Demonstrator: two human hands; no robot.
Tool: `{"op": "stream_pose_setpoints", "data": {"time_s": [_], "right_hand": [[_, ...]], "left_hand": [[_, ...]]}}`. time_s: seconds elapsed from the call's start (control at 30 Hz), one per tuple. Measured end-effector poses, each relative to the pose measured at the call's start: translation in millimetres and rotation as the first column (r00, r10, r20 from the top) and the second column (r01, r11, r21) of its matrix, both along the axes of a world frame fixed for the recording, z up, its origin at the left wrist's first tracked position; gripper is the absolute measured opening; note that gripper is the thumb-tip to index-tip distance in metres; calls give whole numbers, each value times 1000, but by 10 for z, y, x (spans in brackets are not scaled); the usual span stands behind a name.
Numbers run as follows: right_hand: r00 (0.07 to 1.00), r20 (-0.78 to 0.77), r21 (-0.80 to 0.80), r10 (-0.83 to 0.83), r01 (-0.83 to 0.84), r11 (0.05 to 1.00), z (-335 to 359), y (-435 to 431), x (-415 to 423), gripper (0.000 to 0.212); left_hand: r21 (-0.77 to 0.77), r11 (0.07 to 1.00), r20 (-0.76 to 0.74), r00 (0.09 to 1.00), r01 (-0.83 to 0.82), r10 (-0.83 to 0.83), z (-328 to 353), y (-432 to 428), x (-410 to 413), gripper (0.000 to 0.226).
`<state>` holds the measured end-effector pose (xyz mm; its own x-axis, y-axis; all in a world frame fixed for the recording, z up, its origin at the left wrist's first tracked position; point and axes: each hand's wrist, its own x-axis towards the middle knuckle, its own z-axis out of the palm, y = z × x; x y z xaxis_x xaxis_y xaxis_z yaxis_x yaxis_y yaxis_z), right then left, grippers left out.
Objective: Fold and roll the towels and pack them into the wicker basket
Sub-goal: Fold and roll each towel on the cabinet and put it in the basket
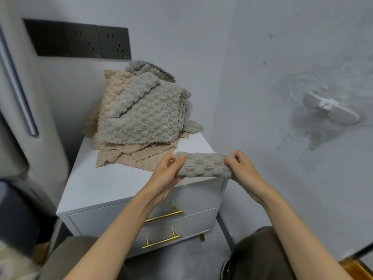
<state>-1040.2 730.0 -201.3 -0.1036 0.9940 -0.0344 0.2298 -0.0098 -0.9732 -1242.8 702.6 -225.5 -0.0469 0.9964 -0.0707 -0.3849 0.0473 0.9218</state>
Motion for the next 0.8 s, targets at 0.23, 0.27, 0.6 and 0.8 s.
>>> {"op": "stream_pose_setpoints", "data": {"time_s": [0.23,0.27,0.6,0.8], "right_hand": [[990,-87,-18,110,-112,994,304,-463,340,16],[992,-49,-18,121,-122,992,361,-557,391,16],[908,133,-240,397,-360,902,550,-1322,1049,70],[943,109,-242,316,-283,928,466,-1745,1319,63]], "left_hand": [[122,991,-17,999,49,-47,274,-356,283,13],[140,988,-44,997,63,-57,325,-408,332,12],[200,935,-374,905,292,-203,681,-803,902,13],[160,864,-513,788,478,-341,733,-1055,1410,16]]}}
